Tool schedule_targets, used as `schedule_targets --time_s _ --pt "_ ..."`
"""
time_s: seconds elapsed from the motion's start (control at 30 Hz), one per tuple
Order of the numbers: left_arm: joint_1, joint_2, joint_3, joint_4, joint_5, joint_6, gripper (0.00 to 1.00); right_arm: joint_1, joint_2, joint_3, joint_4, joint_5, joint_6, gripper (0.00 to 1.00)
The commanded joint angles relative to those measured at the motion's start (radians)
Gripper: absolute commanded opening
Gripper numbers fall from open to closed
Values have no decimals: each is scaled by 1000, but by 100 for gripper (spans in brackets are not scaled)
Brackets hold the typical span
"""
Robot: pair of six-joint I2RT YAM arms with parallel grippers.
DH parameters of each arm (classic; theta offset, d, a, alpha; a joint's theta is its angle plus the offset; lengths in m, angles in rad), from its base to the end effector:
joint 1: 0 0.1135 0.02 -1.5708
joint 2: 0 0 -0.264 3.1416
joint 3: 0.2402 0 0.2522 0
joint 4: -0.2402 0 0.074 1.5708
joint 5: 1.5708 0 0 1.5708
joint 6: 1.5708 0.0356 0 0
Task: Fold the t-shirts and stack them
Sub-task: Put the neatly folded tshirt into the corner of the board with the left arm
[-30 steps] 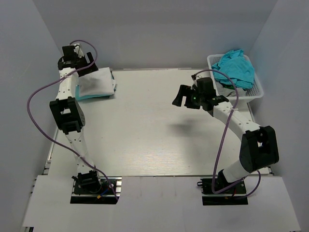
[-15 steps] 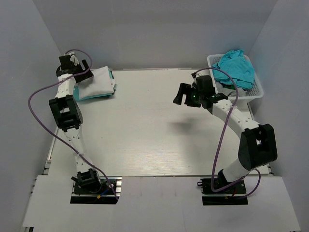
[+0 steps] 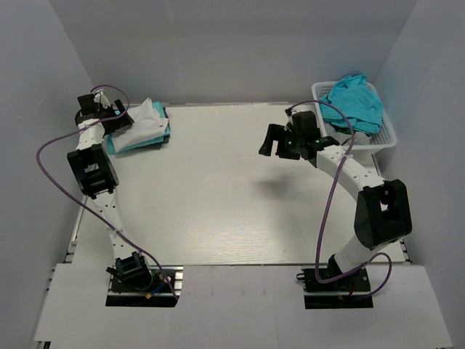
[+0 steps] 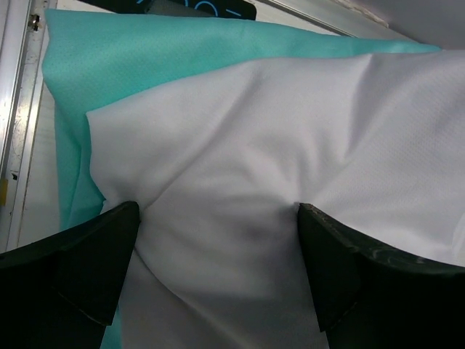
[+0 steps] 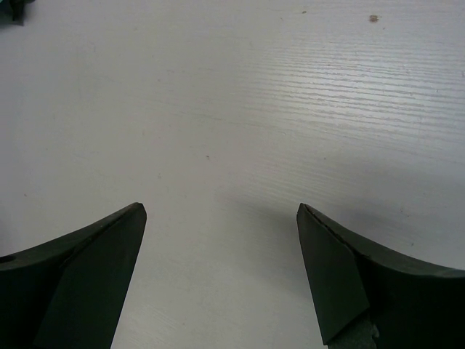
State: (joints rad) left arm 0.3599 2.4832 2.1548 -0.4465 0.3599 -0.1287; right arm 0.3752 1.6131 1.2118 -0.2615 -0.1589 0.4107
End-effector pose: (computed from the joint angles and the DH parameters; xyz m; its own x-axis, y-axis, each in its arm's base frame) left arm 0.5255 0.1843 0.1777 -0.6373 -0.3682 -0.6770 -0.1774 0.9250 -0.3361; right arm 0.3386 0.1394 0.2696 -0.7157 0.1418 -0.6838 -0.2096 0.8904 0.4040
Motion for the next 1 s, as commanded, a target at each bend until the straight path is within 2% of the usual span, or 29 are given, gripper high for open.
schedule_targets --time_s 0.0,0.1,0.23,0.3,0.43,0.53,0.6,0.63,0.67,0.73,0.77,0.8,0.87,0.97 --pt "-7 -104 -4 0 83 40 100 1 -13 22 31 -25 -9 90" --pt "-26 -141 5 -14 16 40 100 -2 -28 14 39 -31 -7 90" --pt "-35 -228 -1 -37 -188 -26 100 4 -59 2 51 -31 -10 90" --pt "-44 -296 -32 -37 -231 -44 100 5 -83 -9 61 -31 -12 90" --pt "-55 -381 -50 -66 -268 -54 100 2 -133 -52 82 -37 -19 90" --pt "-90 -458 -59 -155 -241 -68 100 5 -180 -87 87 -44 -23 90" --pt "-122 -530 -162 -199 -240 -107 100 2 -241 -124 84 -27 -23 90" --pt "-168 -582 -221 -199 -289 -132 100 2 -263 -153 82 -22 -23 90" --pt "-197 -718 -372 -184 -330 -158 100 2 -301 -184 82 -8 -20 90" --pt "-302 -881 -551 -89 -409 -218 100 1 -375 -224 85 25 -21 90" --pt "-332 -958 -719 -55 -409 -244 100 2 -425 -285 85 38 -20 90" --pt "-355 -1097 -793 -7 -374 -287 100 1 -476 -306 87 50 -26 90" --pt "-407 -1200 -948 -6 -363 -330 100 1 -545 -381 76 55 -24 90" --pt "-444 -1325 -1035 -78 -392 -339 100 2 -651 -464 45 88 3 90"
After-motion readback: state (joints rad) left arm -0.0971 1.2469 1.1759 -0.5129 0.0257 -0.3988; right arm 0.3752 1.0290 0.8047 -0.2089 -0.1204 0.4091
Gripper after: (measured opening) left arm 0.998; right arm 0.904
